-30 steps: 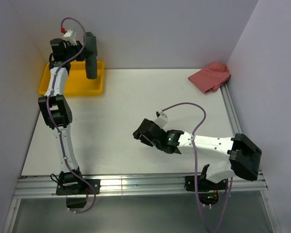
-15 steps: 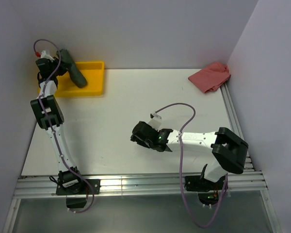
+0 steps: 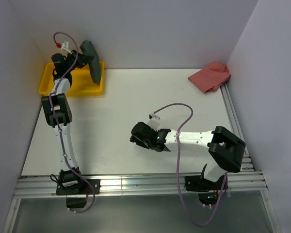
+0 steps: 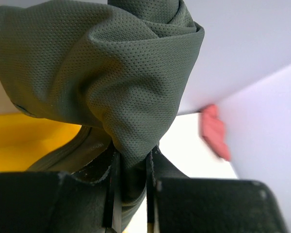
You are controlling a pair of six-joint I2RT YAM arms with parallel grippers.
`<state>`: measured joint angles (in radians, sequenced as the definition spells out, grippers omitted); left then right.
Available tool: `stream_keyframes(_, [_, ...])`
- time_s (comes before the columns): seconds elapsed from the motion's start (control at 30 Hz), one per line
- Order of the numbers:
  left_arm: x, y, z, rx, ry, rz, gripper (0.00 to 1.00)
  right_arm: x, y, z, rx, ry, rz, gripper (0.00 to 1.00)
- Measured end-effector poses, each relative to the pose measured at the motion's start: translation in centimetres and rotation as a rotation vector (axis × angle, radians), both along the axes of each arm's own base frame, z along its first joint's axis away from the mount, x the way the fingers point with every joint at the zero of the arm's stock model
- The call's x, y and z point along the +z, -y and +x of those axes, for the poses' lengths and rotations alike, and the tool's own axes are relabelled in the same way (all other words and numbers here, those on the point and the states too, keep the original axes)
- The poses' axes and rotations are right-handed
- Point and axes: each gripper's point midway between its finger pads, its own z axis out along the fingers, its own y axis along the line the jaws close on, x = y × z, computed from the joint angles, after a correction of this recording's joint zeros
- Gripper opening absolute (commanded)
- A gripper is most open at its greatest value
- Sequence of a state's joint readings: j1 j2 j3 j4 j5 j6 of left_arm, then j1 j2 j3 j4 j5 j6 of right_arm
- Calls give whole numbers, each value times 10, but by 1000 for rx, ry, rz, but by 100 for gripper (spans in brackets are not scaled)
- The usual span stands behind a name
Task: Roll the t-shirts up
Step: Place the rolled tshirt into the container
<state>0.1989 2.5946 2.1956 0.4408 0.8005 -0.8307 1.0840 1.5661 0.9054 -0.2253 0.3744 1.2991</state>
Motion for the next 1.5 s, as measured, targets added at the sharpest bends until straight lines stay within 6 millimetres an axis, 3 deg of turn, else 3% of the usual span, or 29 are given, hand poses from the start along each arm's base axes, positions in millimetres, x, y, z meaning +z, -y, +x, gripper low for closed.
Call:
stream_keyframes(0.13, [26,22,-6,-75,44,-45,0,-8,1,-1,1,-11,-18,63])
stream_keyframes(0.27, [47,11,-3,-70,87,-86,0,-17,1,-2,6,-23,-36,63])
stream_keyframes(0.33, [48,-2,1,-48,93,-101,0,-20,1,-2,9,-29,-42,63])
stream_keyframes(0.47, [24,-32,10,30,50,-119,0,-20,0,-3,16,-32,-39,63])
stream_keyframes(0.67, [-28,-74,21,167,-77,-158,0,-23,-5,-3,23,-36,-37,63])
stream_keyframes(0.93, [-75,-116,20,327,-200,-189,0,-31,-10,-3,37,-50,-35,63])
stream_keyframes(1.17, [-127,-152,11,492,-355,-197,0,-34,-16,-4,53,-61,-34,63])
stream_keyframes(1.4, [-135,-162,7,565,-426,-190,0,-32,-21,-3,66,-61,-26,63])
stream_keyframes(1.5, [-137,-163,6,581,-445,-188,10,-32,-21,-4,70,-62,-27,63])
